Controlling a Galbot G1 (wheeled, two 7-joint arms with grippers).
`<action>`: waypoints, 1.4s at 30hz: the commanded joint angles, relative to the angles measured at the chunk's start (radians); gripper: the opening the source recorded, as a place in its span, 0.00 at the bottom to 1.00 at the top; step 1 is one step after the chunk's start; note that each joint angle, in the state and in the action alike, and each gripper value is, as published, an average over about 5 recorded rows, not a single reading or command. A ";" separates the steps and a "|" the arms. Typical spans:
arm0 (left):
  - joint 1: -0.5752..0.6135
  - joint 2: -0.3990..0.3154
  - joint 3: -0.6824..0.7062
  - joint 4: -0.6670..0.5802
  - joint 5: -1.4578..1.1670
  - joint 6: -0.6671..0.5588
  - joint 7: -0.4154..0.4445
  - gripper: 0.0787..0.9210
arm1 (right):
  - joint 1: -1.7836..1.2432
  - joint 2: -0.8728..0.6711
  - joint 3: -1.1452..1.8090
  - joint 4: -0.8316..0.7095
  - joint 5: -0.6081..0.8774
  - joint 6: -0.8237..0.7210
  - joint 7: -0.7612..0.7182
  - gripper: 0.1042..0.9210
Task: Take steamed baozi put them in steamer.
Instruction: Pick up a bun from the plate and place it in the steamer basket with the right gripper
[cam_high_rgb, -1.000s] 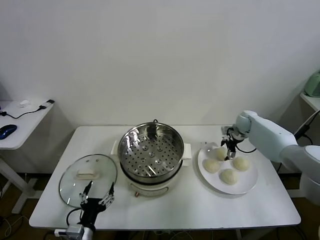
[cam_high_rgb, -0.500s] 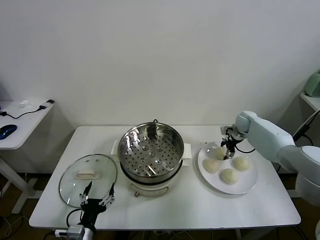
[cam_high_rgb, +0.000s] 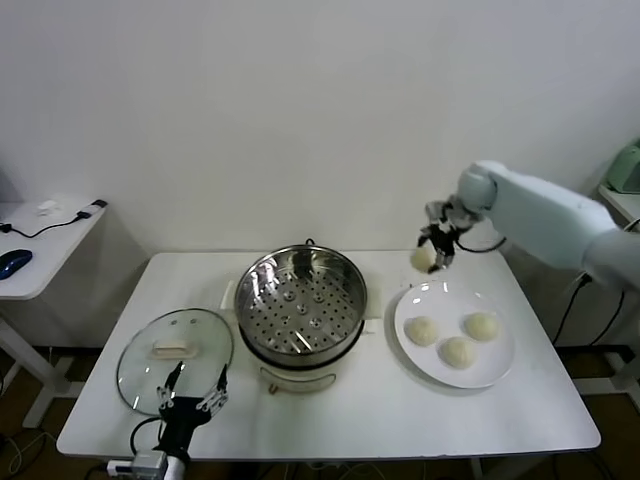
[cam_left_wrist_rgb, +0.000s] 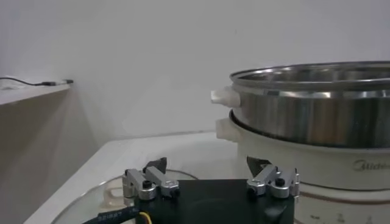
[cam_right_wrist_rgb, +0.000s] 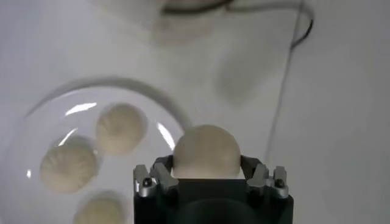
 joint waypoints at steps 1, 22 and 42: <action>-0.001 0.000 0.001 -0.005 0.010 -0.001 -0.002 0.88 | 0.294 0.112 -0.145 0.258 0.076 0.143 -0.019 0.76; -0.009 -0.008 -0.001 0.018 0.028 -0.016 -0.005 0.88 | -0.188 0.358 0.098 -0.033 -0.596 0.517 0.092 0.76; -0.004 -0.008 0.013 0.021 0.029 -0.026 -0.008 0.88 | -0.284 0.429 0.162 -0.233 -0.622 0.518 0.154 0.76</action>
